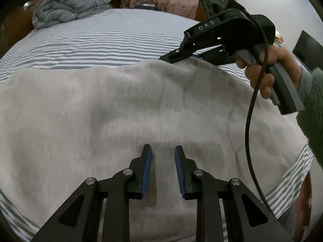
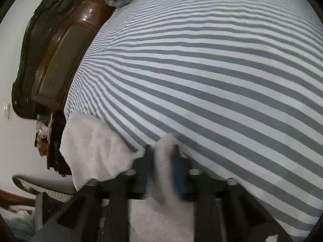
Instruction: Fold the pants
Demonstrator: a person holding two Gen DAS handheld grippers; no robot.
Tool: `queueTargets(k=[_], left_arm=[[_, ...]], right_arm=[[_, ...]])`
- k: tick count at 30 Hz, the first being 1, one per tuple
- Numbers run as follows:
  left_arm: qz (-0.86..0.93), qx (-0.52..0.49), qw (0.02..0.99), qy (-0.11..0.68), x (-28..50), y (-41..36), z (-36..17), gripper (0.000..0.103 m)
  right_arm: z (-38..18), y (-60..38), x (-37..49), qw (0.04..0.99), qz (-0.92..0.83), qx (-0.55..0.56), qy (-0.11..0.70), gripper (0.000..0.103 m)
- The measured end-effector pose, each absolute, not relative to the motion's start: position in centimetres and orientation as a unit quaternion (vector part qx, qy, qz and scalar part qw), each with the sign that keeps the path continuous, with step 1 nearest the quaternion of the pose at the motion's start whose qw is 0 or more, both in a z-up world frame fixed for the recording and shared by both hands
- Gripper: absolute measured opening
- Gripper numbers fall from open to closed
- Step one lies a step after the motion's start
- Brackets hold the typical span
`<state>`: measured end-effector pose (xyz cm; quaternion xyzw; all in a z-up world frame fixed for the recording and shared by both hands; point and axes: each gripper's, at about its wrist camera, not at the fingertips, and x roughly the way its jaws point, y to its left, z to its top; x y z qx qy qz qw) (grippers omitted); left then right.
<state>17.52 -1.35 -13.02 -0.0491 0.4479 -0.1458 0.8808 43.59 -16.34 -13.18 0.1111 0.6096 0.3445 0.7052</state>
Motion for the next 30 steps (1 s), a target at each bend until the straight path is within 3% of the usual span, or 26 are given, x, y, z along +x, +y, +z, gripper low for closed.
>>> queueTargets(k=[3,8,11,18,22,26,30], left_arm=[[-0.139,-0.039,0.889,0.435,16.4,-1.5,-13.4,0.025],[-0.127,-0.027,0.891,0.435,15.8,-2.0,-13.5,0.025],[-0.135,-0.043,0.887,0.439,16.1,-1.4,-13.4,0.025],[-0.132,-0.04,0.892,0.431,15.7,-1.6,-13.6,0.025],[-0.131,-0.045,0.891,0.433,15.5,-1.6,-13.6,0.025],[-0.132,-0.05,0.889,0.435,15.5,-1.5,-13.6,0.025],[-0.13,-0.044,0.892,0.431,15.5,-1.5,-13.7,0.025]], right_arm=[[-11.8,-17.2,43.0,0.743,0.343,0.102,0.565,0.008],[-13.7,-16.8,45.1,0.767,0.289,0.086,0.567,0.005],[-13.5,-17.0,45.4,0.765,0.27,0.11,0.574,0.012],[-8.0,-17.7,40.0,0.785,0.308,0.084,0.53,0.012],[-10.2,-15.8,38.7,0.781,0.288,0.029,0.554,0.011],[-12.8,-14.8,39.9,0.785,0.258,0.016,0.562,0.001],[-12.6,-15.0,39.9,0.793,0.246,0.019,0.557,0.0]])
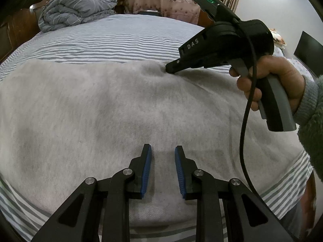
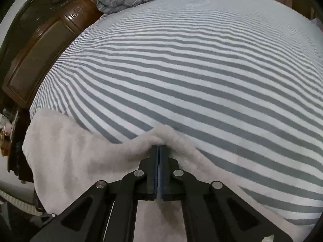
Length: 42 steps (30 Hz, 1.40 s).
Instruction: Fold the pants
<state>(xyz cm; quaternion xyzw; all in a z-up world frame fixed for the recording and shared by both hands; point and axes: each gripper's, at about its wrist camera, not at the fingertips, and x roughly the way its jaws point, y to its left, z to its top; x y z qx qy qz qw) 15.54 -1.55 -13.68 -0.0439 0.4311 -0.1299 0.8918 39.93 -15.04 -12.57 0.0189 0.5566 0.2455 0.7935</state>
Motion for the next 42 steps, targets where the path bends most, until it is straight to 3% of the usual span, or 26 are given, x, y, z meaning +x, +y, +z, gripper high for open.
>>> queueTargets(k=[3,8,20,27,31,42], left_arm=[[-0.127,-0.032,0.895,0.426,15.1,-1.9,-13.7,0.025],[-0.124,-0.02,0.898,0.421,14.4,-2.6,-13.6,0.026],[-0.103,0.021,0.903,0.417,12.6,-4.3,-13.1,0.027],[-0.117,0.012,0.896,0.429,11.4,-7.0,-10.6,0.036],[-0.166,0.029,0.89,0.423,10.3,-11.8,-9.6,0.042],[-0.26,0.066,0.865,0.425,10.3,-24.5,-9.7,0.042]], right_arm=[[-12.0,-16.4,39.9,0.79,0.24,0.071,0.56,0.003],[-8.2,-21.2,35.7,0.819,0.22,0.163,0.505,0.036],[-5.8,-37.5,16.2,0.831,0.109,0.317,0.444,0.045],[-9.8,-49.3,7.3,0.797,-0.003,0.444,0.41,0.05],[-11.5,-51.7,5.8,0.794,-0.034,0.459,0.397,0.05],[-14.8,-57.8,6.4,0.773,-0.043,0.544,0.325,0.048]])
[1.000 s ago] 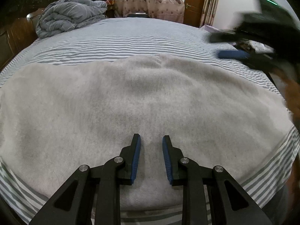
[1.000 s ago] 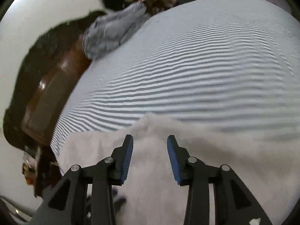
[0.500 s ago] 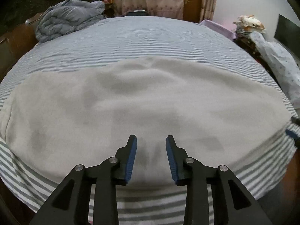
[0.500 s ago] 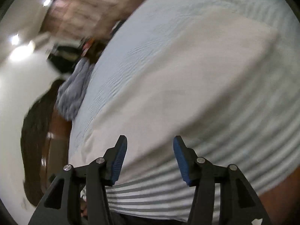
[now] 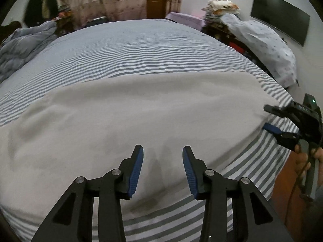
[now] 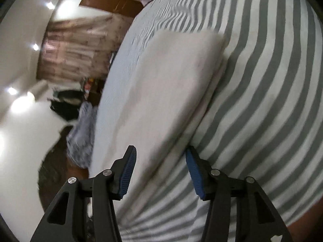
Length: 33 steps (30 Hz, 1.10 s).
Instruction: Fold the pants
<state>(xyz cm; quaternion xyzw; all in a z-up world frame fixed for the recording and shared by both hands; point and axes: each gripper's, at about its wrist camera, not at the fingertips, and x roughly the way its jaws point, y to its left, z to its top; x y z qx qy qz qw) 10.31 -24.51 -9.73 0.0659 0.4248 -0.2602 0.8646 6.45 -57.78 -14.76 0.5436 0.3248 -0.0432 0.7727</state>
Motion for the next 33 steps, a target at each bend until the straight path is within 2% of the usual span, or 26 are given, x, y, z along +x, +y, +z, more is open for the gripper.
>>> queueTargets(k=[4,6,10,13,18,24,33], left_arm=[[-0.276,0.061,0.854,0.438,11.1,-27.4,-10.1,0.042],[-0.279,0.055,0.847,0.449,11.4,-28.4,-10.7,0.042],[-0.278,0.044,0.838,0.468,11.0,-28.7,-12.3,0.042],[-0.275,0.039,0.845,0.457,10.1,-28.4,-12.9,0.042],[-0.276,0.05,0.849,0.448,9.9,-28.5,-13.2,0.042],[-0.293,0.025,0.831,0.471,10.6,-26.7,-12.2,0.042],[-0.222,-0.044,0.861,0.455,9.9,-14.5,-8.7,0.043]], right_arm=[[-14.2,-59.6,7.9,0.78,-0.053,0.542,0.31,0.045],[-14.4,-60.9,8.5,0.777,-0.058,0.547,0.306,0.039],[-14.8,-62.5,8.9,0.775,-0.058,0.553,0.301,0.021],[-15.2,-62.3,9.3,0.773,-0.054,0.555,0.304,0.017],[-13.6,-61.8,8.8,0.789,-0.051,0.539,0.291,0.016],[-7.2,-58.6,11.2,0.826,-0.002,0.491,0.277,0.016],[-1.2,-47.3,16.9,0.856,0.089,0.394,0.322,0.016]])
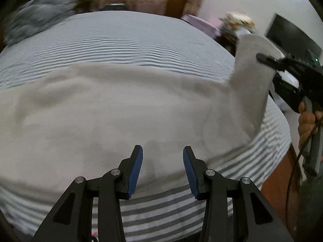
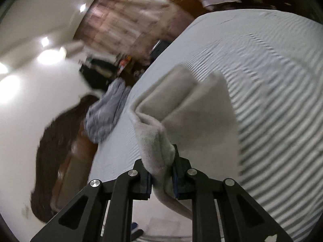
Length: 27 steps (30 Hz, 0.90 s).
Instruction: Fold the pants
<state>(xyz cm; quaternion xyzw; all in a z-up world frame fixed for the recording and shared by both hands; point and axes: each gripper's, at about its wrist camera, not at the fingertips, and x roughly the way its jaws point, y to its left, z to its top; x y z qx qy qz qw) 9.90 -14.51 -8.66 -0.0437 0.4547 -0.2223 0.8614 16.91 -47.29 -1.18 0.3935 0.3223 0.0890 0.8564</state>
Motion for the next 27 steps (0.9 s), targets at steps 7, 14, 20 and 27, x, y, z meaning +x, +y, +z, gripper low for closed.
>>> queueTargets(k=[7,14,20,27], left_arm=[[-0.165,-0.127,0.868,0.45,9.6,-4.5,-8.5,0.043],[-0.148,-0.183,0.863,0.447,9.5,1.6,-9.6,0.043],[-0.169,-0.229,0.846,0.45,10.2,3.7,-10.2,0.043],[-0.211,-0.274,0.82,0.455,11.3,4.5,-9.9,0.048]], right_arm=[[-3.5,-34.1,20.5,0.842,0.157,0.32,0.405,0.016],[-8.6,-23.8,21.0,0.822,0.175,0.232,0.49,0.018],[-9.6,-21.8,20.0,0.827,0.156,0.207,0.499,0.048],[-8.6,-21.7,15.3,0.831,0.153,0.236,0.48,0.057]])
